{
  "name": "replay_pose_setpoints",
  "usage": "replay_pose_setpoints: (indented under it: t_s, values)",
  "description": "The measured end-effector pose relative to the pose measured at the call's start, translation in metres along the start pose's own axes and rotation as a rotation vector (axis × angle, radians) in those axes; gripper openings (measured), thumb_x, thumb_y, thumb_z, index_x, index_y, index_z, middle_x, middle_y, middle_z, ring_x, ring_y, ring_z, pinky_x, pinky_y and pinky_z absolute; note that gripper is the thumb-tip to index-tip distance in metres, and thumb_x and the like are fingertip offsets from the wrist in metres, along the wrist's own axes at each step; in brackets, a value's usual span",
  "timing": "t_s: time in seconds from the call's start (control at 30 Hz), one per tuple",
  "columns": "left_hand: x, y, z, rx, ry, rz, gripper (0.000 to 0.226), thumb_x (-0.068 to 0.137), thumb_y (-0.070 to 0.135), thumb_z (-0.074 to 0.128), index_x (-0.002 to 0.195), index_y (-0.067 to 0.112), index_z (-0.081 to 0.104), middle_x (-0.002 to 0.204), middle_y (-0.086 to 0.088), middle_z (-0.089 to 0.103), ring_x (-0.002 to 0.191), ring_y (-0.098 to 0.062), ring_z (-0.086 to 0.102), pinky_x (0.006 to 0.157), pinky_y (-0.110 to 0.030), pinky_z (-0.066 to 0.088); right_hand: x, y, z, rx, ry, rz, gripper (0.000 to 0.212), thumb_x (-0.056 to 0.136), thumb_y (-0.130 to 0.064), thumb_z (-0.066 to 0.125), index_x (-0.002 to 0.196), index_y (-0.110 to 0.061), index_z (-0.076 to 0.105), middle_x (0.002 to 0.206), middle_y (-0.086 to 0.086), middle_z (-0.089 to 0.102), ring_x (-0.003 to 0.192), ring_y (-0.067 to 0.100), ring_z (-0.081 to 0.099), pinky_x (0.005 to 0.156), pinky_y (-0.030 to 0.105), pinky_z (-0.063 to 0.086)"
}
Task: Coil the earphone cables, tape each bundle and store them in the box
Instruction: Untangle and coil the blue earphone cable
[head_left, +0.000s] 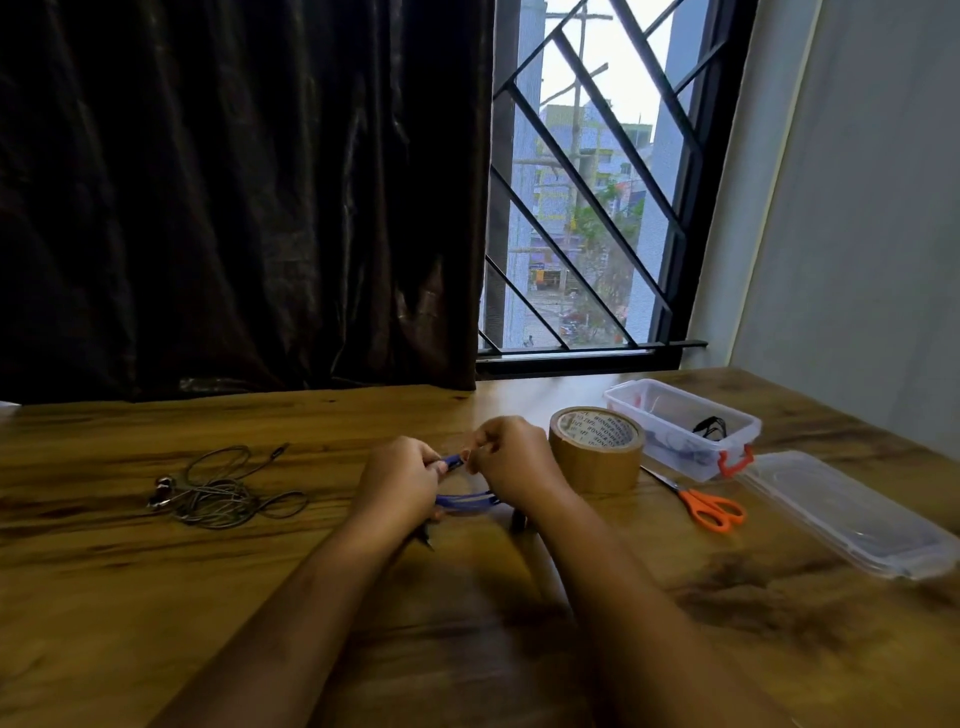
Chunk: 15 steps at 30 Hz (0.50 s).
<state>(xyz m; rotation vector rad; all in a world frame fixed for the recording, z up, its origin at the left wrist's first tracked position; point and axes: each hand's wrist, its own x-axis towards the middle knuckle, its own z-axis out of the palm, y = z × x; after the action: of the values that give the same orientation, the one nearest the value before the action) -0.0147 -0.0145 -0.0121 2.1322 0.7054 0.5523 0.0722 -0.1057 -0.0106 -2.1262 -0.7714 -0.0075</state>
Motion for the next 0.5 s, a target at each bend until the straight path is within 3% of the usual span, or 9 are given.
replay_pose_setpoints:
  t_s: [0.07, 0.17, 0.3, 0.5]
  values:
    - [0.0005, -0.0033, 0.0003, 0.174, 0.015, 0.035, 0.013, 0.091, 0.020, 0.059, 0.098, 0.013, 0.068, 0.088, -0.005, 0.068, 0.067, -0.015, 0.064, 0.053, -0.023, 0.046, -0.0022, 0.0011, 0.0034, -0.060, -0.009, -0.007, 0.010, 0.087, -0.004, 0.057, 0.087, -0.004, 0.066, 0.095, 0.012, 0.067, 0.086, 0.026, 0.063, 0.079, 0.039, 0.055]
    - [-0.0001, -0.0060, 0.0002, 0.403, 0.065, 0.106, 0.016, 0.086, 0.030, 0.066, 0.096, 0.019, 0.071, 0.087, 0.002, 0.069, 0.077, -0.010, 0.060, 0.065, -0.026, 0.048, -0.0031, 0.0028, 0.0072, -0.124, -0.016, -0.024, 0.014, 0.089, -0.003, 0.054, 0.086, -0.013, 0.063, 0.094, 0.008, 0.065, 0.083, 0.022, 0.062, 0.076, 0.037, 0.056]
    - [-0.0019, -0.0094, 0.0024, 0.399, 0.089, 0.155, 0.017, 0.085, 0.033, 0.067, 0.095, 0.020, 0.070, 0.083, 0.005, 0.067, 0.077, -0.008, 0.060, 0.069, -0.028, 0.052, -0.0029, 0.0062, 0.0092, -0.222, 0.001, -0.070, 0.010, 0.091, -0.010, 0.054, 0.090, -0.017, 0.060, 0.090, 0.005, 0.064, 0.080, 0.021, 0.063, 0.075, 0.041, 0.057]
    - [-0.0014, -0.0100, 0.0047, 0.355, 0.117, 0.187, 0.018, 0.085, 0.032, 0.067, 0.097, 0.019, 0.072, 0.087, 0.003, 0.070, 0.078, -0.009, 0.061, 0.069, -0.028, 0.053, -0.0030, 0.0070, 0.0056, -0.259, -0.013, -0.088, 0.016, 0.088, -0.007, 0.058, 0.080, -0.019, 0.064, 0.091, 0.003, 0.064, 0.083, 0.019, 0.061, 0.077, 0.040, 0.056]
